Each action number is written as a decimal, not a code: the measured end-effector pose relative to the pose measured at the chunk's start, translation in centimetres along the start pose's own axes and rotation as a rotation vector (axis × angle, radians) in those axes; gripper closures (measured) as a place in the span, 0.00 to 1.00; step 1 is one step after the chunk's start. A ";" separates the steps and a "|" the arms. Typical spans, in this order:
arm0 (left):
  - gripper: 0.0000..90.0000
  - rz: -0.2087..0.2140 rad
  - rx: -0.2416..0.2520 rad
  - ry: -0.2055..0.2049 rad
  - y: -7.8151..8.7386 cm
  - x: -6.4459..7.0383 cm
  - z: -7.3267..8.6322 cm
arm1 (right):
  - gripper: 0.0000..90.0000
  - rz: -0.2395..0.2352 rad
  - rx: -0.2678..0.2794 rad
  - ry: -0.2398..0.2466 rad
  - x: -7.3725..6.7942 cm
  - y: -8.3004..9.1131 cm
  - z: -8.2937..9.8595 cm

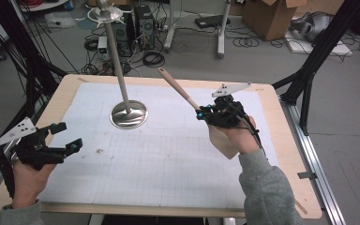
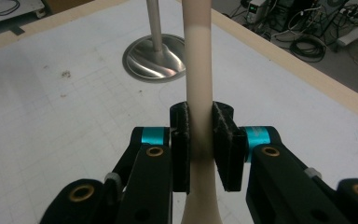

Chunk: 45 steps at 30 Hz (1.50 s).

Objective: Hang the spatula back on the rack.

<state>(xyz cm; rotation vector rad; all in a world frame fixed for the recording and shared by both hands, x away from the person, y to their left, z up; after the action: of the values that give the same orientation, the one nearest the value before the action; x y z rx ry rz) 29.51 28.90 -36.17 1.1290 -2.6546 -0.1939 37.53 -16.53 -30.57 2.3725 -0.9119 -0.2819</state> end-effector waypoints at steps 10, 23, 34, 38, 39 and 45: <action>0.02 -0.010 0.006 0.002 0.5 -0.1 0.1 | 0.87 -0.020 0.025 0.009 -0.7 0.2 -1.6; 0.02 -0.018 0.004 0.010 0.9 -0.3 0.3 | 0.87 -0.044 0.037 0.015 -1.1 0.2 -3.2; 0.02 -0.025 0.010 0.003 1.1 -0.2 0.3 | 0.87 -0.051 0.065 0.019 -1.3 0.4 -4.7; 0.02 -0.026 0.013 0.004 1.1 -0.2 0.3 | 0.87 -0.055 0.075 0.019 -1.3 0.7 -5.3; 0.02 -0.028 0.013 -0.001 1.2 -0.2 0.2 | 0.87 -0.063 0.075 0.022 -1.4 0.8 -5.5; 0.02 -0.028 0.019 0.004 1.4 -0.3 0.2 | 0.87 -0.067 0.091 0.021 -1.3 1.1 -6.1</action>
<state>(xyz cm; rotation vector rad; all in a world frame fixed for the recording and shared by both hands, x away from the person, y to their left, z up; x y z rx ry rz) 28.66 30.09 -36.10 1.1723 -2.6432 -0.1718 38.31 -13.65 -24.97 2.4883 -0.8536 -0.2458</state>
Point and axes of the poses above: each handheld gripper's, and its own axes: y roughly backward along the jaws, z roughly out of its underside, x roughly to its right, the point moved 4 cm from there along -y, roughly forward along the jaws, and after that the axes turned 2 degrees about z, right-handed, at the moved point
